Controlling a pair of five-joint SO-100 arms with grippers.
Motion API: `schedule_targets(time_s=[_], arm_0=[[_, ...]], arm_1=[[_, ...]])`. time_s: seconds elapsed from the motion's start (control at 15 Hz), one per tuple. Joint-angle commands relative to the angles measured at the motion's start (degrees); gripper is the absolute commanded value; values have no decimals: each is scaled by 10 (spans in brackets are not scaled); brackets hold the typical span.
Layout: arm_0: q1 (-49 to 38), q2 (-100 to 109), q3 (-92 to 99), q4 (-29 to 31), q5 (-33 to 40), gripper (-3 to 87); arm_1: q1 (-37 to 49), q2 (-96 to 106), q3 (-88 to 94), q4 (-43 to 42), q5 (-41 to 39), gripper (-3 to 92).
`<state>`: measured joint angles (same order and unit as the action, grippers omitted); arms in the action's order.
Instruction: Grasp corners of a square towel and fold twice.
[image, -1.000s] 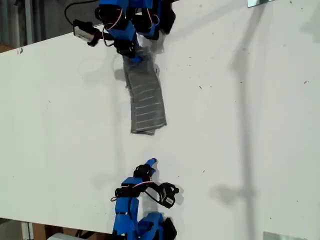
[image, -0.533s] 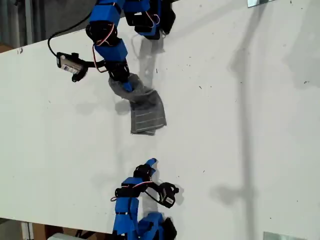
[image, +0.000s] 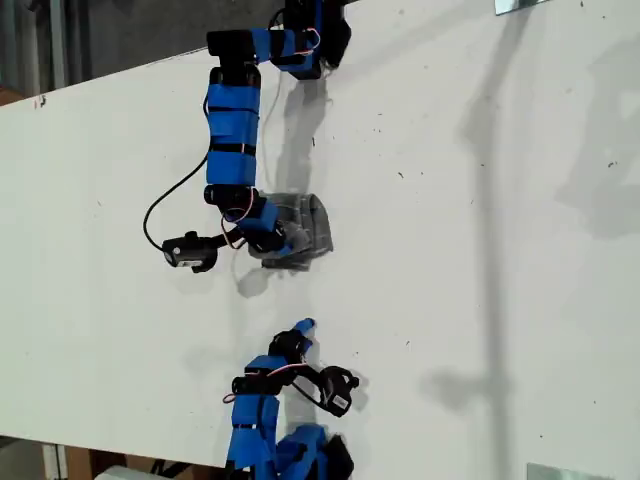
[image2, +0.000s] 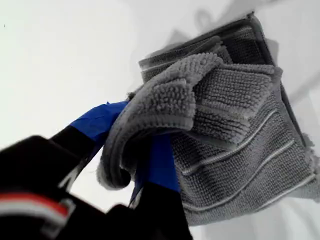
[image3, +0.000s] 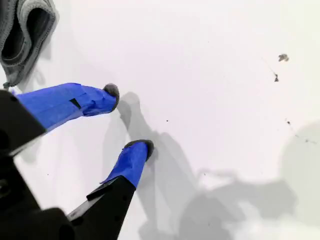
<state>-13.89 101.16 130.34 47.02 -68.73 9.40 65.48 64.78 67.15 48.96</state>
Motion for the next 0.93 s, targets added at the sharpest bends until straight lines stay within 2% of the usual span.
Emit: schedule_targets(time_s=[0.0, 0.07, 0.13, 0.2, 0.27, 0.53, 0.73, 0.87], arm_0=[[-6, 18, -1, -7, -7, 160], [-6, 20, 0, -9, -7, 160], [-6, 20, 1, -9, -7, 160], [-6, 22, 2, -10, -8, 160], [-6, 23, 4, -11, -9, 160], [-7, 24, 4, -11, -9, 160], [-8, 25, 5, -12, -10, 160], [-8, 25, 7, -12, -11, 160]], arm_1=[[16, 2, -62, 5, -7, -1], [21, 2, -61, 11, -4, 33], [25, 3, -60, 16, -7, 201], [33, 10, -55, 25, -7, 328], [43, 32, -35, 33, -7, 361], [81, 214, 178, 2, 10, 387], [68, 265, 243, -3, 26, 282], [53, 301, 274, 22, 64, 300]])
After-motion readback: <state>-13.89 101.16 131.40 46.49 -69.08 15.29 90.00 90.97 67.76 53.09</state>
